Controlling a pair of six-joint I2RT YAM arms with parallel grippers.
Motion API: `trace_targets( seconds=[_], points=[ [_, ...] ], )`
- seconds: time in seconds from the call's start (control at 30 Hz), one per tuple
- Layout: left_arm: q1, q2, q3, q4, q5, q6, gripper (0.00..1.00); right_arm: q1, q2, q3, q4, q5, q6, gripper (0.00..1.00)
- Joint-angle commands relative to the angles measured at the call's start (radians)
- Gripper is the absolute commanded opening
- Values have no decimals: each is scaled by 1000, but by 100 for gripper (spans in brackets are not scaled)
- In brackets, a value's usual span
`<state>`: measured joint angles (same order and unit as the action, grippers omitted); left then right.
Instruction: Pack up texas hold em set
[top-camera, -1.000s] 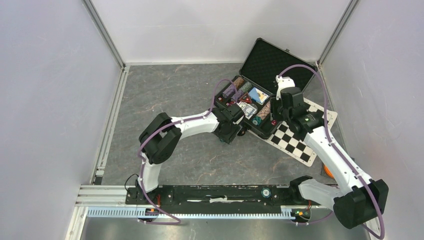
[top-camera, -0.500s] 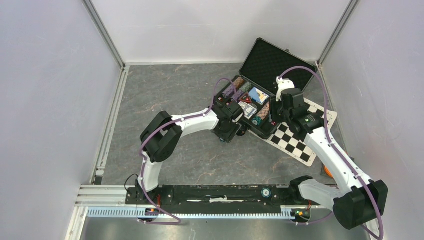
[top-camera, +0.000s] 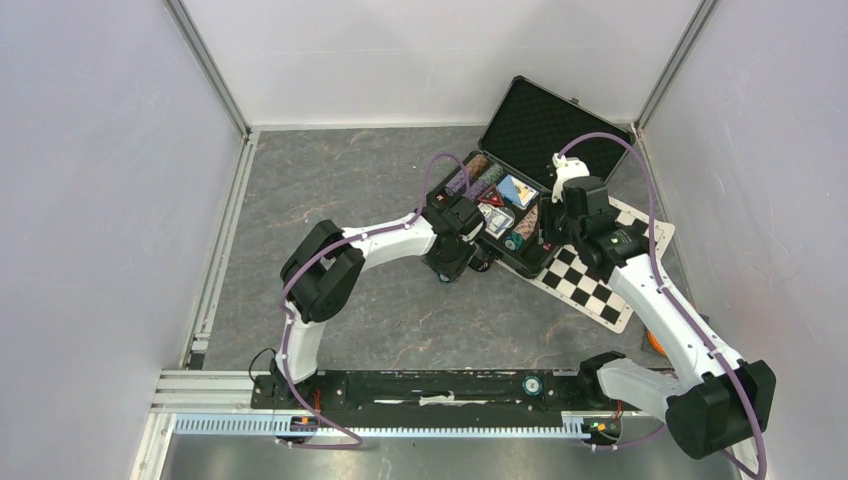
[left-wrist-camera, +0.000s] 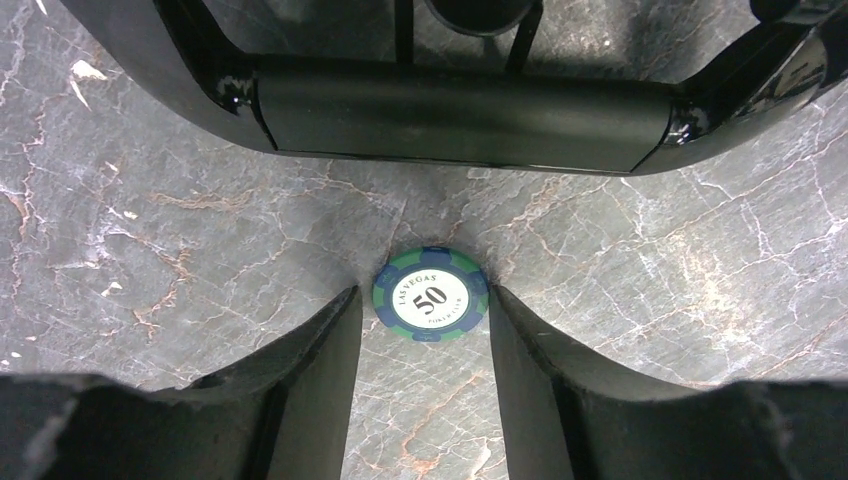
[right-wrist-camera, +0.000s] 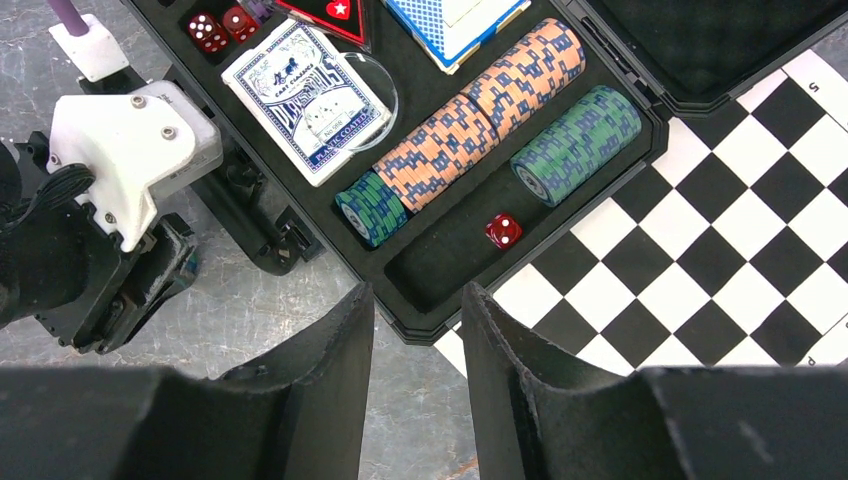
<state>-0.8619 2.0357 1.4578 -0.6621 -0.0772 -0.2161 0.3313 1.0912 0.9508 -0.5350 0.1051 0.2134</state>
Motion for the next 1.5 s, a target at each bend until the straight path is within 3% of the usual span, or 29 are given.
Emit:
trace_targets(
  seconds=[0.0, 0.2, 0.43, 0.73, 1.47],
  points=[
    [9, 46, -11, 1, 8, 9, 54, -6, -21, 0, 29, -10, 11, 43],
    [9, 48, -14, 15, 0, 21, 46, -11, -13, -17, 27, -43, 35, 44],
    [10, -29, -24, 47, 11, 41, 43, -24, 23, -95, 72, -261, 136, 44],
    [9, -144, -41, 70, 150, 61, 39, -37, 180, -79, 129, -514, 228, 42],
    [9, -332, -161, 283, 404, 112, 41, -42, 350, -45, 196, -771, 482, 47]
  ],
)
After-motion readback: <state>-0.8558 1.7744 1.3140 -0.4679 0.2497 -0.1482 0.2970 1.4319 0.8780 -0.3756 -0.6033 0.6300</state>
